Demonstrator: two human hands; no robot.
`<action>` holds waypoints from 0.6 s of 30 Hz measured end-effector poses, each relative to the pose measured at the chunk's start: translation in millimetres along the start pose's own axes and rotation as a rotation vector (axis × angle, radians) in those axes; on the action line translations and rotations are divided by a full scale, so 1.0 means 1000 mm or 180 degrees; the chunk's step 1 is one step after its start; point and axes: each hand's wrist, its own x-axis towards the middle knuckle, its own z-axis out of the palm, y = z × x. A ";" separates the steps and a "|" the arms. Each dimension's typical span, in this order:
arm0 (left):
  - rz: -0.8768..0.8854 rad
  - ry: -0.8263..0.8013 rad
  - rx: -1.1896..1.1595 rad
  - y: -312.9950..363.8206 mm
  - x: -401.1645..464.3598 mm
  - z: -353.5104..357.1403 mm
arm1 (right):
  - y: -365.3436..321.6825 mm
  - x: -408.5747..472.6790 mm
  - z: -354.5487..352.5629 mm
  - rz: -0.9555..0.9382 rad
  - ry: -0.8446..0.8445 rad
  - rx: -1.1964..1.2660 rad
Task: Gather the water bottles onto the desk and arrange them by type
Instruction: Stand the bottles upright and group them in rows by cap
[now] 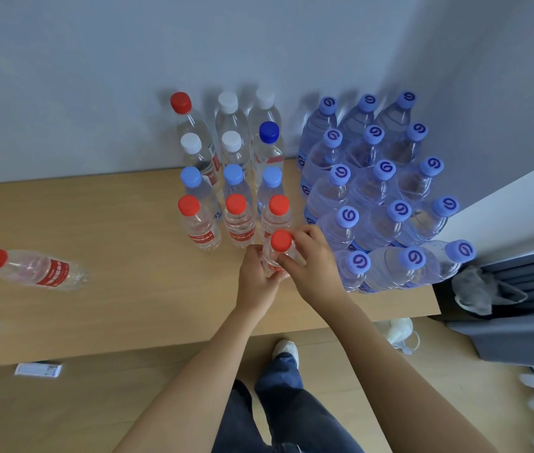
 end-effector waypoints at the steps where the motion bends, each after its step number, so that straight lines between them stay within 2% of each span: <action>1: -0.0009 0.0024 0.0000 -0.001 0.002 0.001 | 0.000 0.002 0.001 0.0002 0.0017 -0.0024; 8: 0.0057 -0.0007 -0.0006 -0.005 0.004 0.001 | 0.000 0.004 0.001 0.0066 -0.0046 -0.0066; 15: -0.0080 -0.0472 -0.0023 -0.004 0.004 -0.018 | -0.012 0.003 -0.002 0.0199 -0.0183 -0.0083; 18: -0.0118 -0.0449 0.0012 -0.011 -0.002 -0.037 | -0.025 0.003 -0.006 0.0093 -0.0107 -0.0013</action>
